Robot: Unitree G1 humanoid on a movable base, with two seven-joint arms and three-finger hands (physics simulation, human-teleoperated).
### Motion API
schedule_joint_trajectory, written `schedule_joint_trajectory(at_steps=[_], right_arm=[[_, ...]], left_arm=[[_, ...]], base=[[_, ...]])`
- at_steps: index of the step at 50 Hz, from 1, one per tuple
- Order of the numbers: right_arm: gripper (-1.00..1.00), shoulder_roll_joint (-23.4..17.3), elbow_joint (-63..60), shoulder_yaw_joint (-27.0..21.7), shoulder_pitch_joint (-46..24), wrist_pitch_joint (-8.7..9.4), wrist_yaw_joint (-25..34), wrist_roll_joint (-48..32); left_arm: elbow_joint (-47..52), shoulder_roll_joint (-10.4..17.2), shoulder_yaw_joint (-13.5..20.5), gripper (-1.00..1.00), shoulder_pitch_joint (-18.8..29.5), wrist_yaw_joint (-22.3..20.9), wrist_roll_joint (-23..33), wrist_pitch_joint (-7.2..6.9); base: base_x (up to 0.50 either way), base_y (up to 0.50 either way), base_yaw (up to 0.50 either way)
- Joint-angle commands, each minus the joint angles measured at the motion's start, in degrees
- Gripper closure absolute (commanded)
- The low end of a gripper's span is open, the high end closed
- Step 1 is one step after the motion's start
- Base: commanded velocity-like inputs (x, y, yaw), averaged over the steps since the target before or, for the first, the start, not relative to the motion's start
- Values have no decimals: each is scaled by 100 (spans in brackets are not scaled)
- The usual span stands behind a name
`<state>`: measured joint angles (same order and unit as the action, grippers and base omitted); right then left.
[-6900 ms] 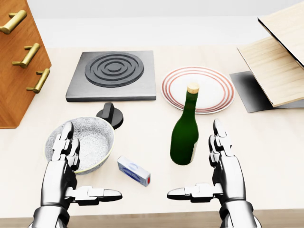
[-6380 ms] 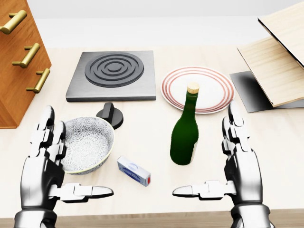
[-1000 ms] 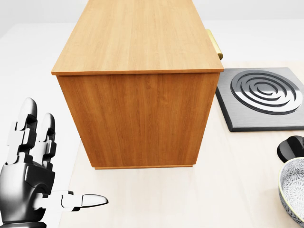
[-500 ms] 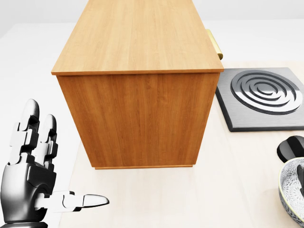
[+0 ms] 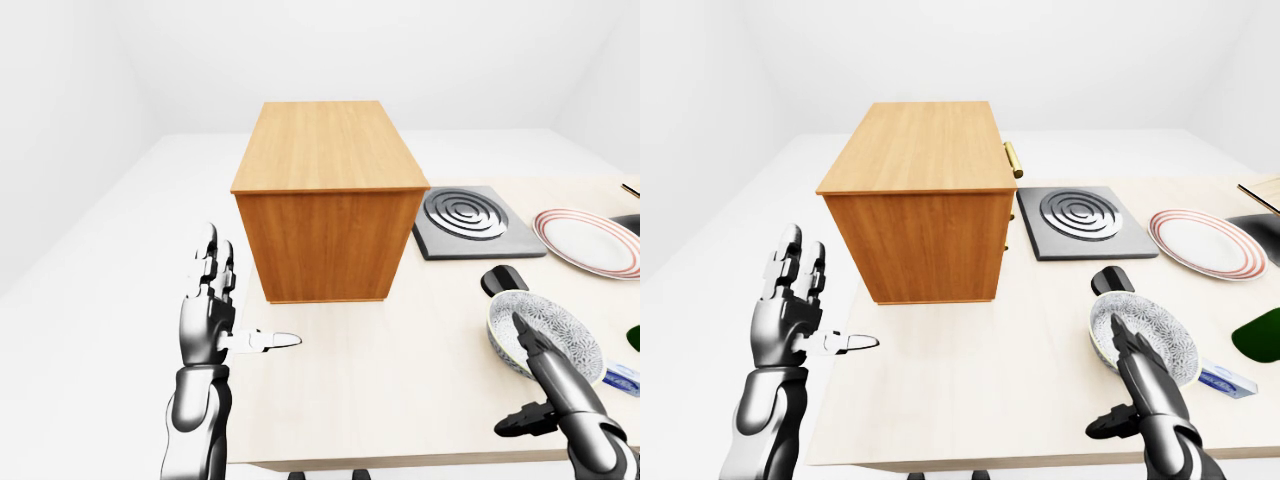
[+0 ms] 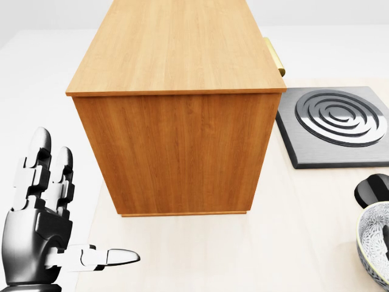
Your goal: Put the bowl on the top of the cabinet.
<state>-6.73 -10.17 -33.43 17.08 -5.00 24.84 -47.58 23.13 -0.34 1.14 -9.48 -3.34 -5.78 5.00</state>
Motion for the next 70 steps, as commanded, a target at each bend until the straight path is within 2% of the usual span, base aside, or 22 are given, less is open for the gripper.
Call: schedule_joint_trajectory(at_steps=[1, 14, 15, 16, 34, 39, 43, 50, 57, 59, 60, 61, 62, 63, 64, 66, 67, 70], right_arm=[[-100, -228, 515, 73, -70, 0, -256, -67], [-100, -326, 872, 213, 36, 0, -322, -172], [-50, -328, 888, 213, 46, 0, -313, -176], [100, -309, 842, 202, 64, 0, -247, -143], [100, -257, 819, 193, 96, 0, -228, -280], [100, -273, 424, 26, 2, 0, -66, -182], [100, -191, -204, -197, 12, 0, 237, -76], [100, -31, -2131, -883, -213, 0, 1516, 548], [100, -226, -3297, -1421, -614, 10, 1516, 1125], [100, -316, -3495, -1514, -703, 175, 1516, 1223], [100, -441, -3642, -1606, -817, 383, 1516, 1321], [100, -502, -3696, -1644, -863, 461, 1516, 1357], [100, -647, -3821, -1715, -984, 676, 1516, 1437], [100, -726, -3876, -1723, -1043, 798, 1516, 1455], [100, -730, -3839, -1694, -1054, 782, 1516, 1443], [100, -914, -3693, -1609, -1207, 887, 1516, 1358], [100, -1251, -3562, -1485, -1512, 1000, 1516, 1256], [100, -1747, -3017, -1118, -1911, 1000, 1516, 939]], left_arm=[[0, 0, -8, -100, -7, -5, 10, 0], [-51, 1, -14, -100, -4, -11, 17, 0], [-38, 1, -15, -100, -8, -10, 16, 0], [-24, 1, -17, -100, -13, -10, 17, 0], [-99, 2, -11, -100, 12, -19, 11, 0], [-138, 1, -16, -100, 28, -13, 22, 0], [-144, 3, -16, -100, 32, -11, 16, 0], [-106, 6, -23, -100, 7, -24, 10, 0], [-111, 5, -20, -100, 10, -38, 3, 0], [-97, 3, -28, -100, 0, -38, 11, 0], [-116, 3, -28, -100, 6, -40, 13, 0], [-124, 4, -28, -100, 9, -41, 14, 0], [-96, 3, -35, -100, -1, -38, 15, 0], [-78, 4, -39, -100, -7, -37, 16, 0], [-73, 3, -41, -100, -10, -37, 18, 0], [-86, 2, -51, -100, -15, -41, 24, 0], [-107, 1, -53, -100, -15, -46, 21, 0], [-118, 1, -68, -100, -19, -47, 33, 0]], base=[[0, 0, 0], [0, 0, 0], [0, 0, 0], [0, 0, 0], [0, 0, 0], [0, 0, 0], [0, 0, 0], [0, 0, 0], [0, 0, 0], [0, 0, 0], [0, 0, 0], [0, 0, 0], [0, 0, 0], [0, 0, 0], [0, 0, 0], [0, 0, 0], [0, 0, 0], [0, 0, 0]])
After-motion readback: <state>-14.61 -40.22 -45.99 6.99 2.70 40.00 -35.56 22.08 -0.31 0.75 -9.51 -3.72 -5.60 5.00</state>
